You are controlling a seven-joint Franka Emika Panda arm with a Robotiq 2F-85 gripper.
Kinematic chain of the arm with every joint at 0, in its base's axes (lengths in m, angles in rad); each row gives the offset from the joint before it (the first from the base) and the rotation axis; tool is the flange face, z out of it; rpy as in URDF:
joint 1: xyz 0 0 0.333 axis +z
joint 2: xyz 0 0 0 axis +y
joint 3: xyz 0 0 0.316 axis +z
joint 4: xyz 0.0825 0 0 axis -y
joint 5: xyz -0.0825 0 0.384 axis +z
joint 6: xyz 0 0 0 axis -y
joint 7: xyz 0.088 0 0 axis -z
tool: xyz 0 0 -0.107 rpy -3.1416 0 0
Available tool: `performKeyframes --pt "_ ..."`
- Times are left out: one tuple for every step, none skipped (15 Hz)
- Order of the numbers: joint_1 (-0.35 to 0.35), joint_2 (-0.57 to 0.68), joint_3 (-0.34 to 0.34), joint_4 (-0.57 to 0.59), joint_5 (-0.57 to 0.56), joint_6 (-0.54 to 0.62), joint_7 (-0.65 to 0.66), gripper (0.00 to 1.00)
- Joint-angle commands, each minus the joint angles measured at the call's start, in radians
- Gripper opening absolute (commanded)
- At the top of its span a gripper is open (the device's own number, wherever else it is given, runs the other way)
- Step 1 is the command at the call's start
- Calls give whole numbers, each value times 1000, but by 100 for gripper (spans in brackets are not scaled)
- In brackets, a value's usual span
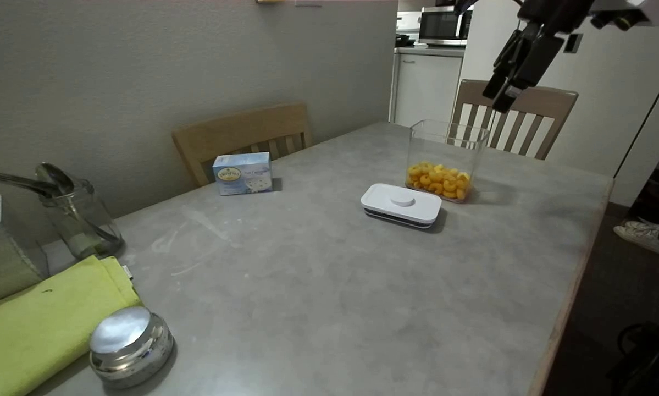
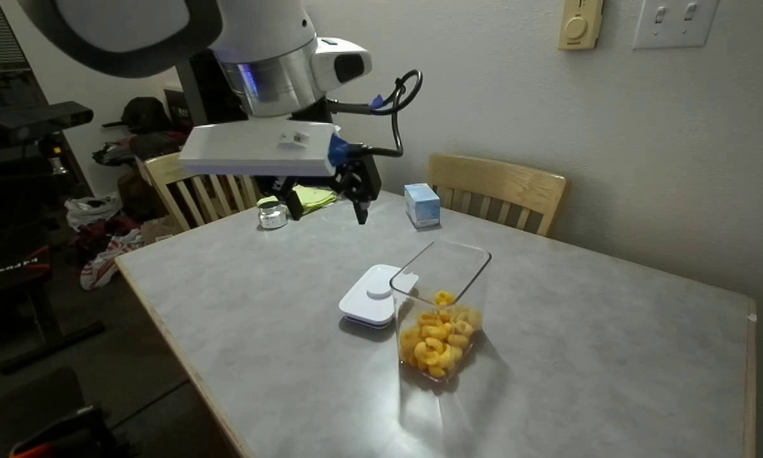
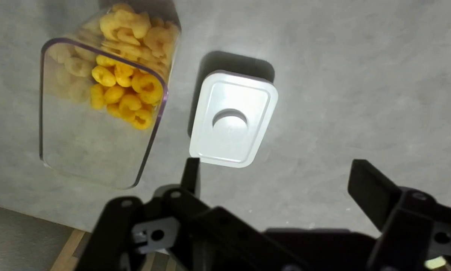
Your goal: Pick the lid and cover the container
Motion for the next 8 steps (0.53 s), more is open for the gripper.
performKeyframes --pt "-46 132 70 103 15 -15 -43 100" --pt "-54 160 91 129 6 -29 -44 100" --pt "-64 185 111 152 -2 -38 -47 100" --pt "-75 212 131 183 -4 -62 -54 100" --pt "-88 240 150 217 -10 -95 -54 100" --pt "-101 275 168 255 -27 -122 -42 100" --pt "-114 304 183 288 -46 -148 -32 100" --pt "-127 341 193 323 -83 -171 -10 100"
